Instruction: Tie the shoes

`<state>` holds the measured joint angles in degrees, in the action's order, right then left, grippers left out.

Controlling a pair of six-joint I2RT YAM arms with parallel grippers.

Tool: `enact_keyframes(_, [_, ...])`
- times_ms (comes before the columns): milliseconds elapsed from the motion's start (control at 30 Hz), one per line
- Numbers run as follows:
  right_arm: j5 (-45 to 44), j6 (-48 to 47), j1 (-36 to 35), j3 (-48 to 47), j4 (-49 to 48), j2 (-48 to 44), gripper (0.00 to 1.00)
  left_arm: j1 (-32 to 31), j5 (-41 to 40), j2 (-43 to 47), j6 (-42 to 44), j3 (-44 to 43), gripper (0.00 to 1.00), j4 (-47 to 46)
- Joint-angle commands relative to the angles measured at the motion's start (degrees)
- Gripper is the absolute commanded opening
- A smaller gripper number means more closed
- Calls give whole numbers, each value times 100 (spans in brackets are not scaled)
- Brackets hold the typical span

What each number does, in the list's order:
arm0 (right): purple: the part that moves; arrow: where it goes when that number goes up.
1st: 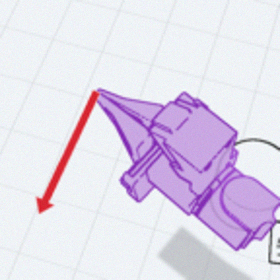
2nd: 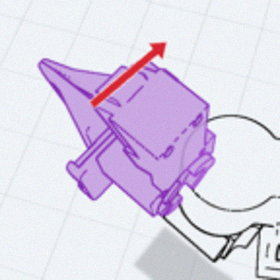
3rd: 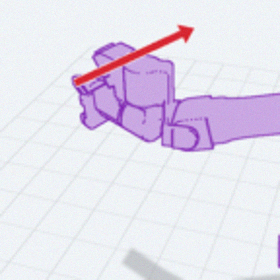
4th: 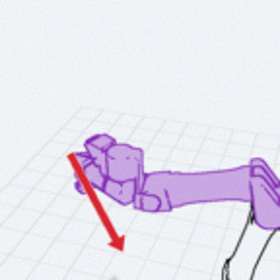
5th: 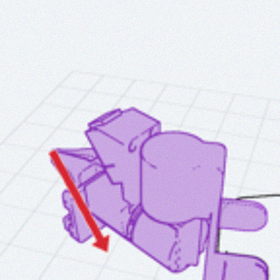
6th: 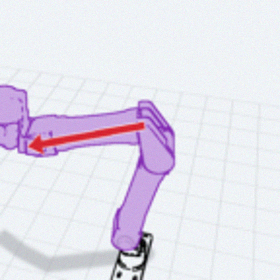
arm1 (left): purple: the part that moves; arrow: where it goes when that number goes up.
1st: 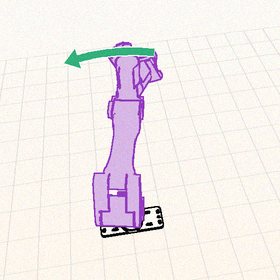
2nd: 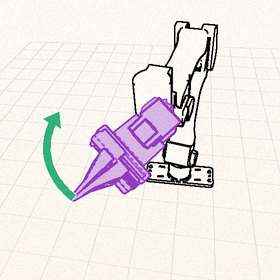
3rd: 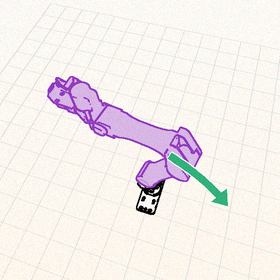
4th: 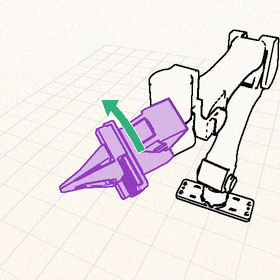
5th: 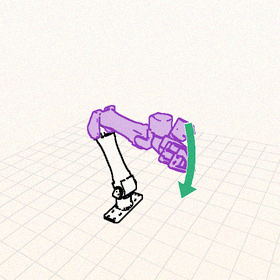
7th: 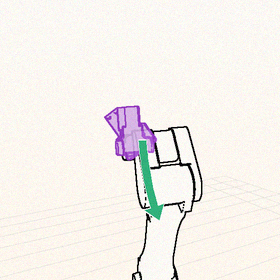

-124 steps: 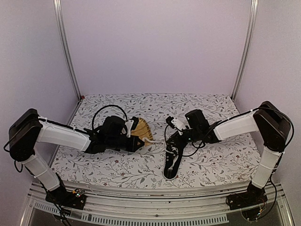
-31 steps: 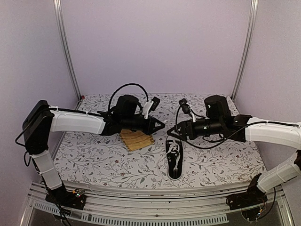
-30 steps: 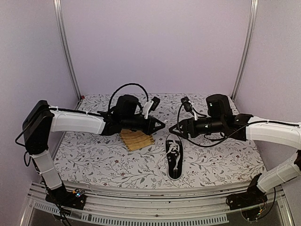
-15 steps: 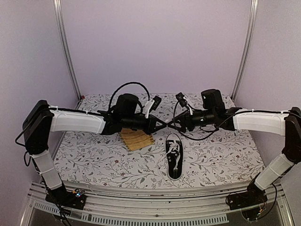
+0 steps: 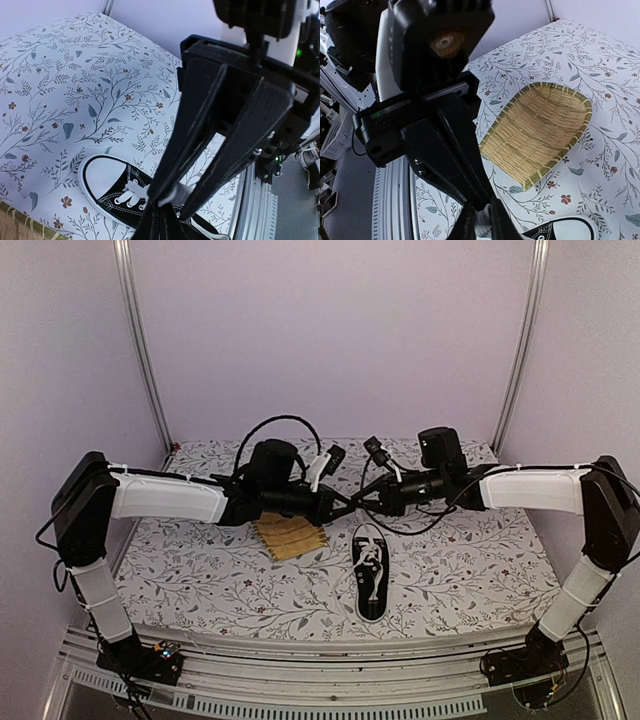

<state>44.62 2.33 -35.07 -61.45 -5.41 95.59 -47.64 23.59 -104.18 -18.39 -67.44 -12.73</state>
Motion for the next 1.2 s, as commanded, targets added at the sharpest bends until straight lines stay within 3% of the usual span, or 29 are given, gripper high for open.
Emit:
enact_keyframes(0, [195,-19,26,-86,-47,71,3,-26,-37,-34,65,-121,0,-104])
enact_keyframes(67, [-99,16,30,34,-121,-42,2,-34,-41,-37,50,-84,0,-106])
enact_keyframes(100, [-270,82,37,118,-189,-135,2,-34,-56,-26,28,-40,5,-108])
enact_keyframes(167, [-528,196,81,314,-333,-364,2,-30,-112,-15,-9,113,29,-153])
enact_keyframes(233, [-737,351,136,519,-424,-637,2,-41,-175,-27,-15,327,42,-217])
enact_keyframes(567, [-1262,742,184,1219,-495,-1343,2,-416,16,-498,117,780,55,-434])
enact_keyframes(667, [-1289,802,188,1288,-514,-1428,2,-501,59,-696,182,684,55,-450])
enact_keyframes(833, [-1386,845,193,1314,-512,-1544,2,-620,127,-1091,295,509,43,-371])
enact_keyframes(1167, [-1444,891,193,1387,-505,-1710,2,-727,-46,-1367,345,317,33,-390])
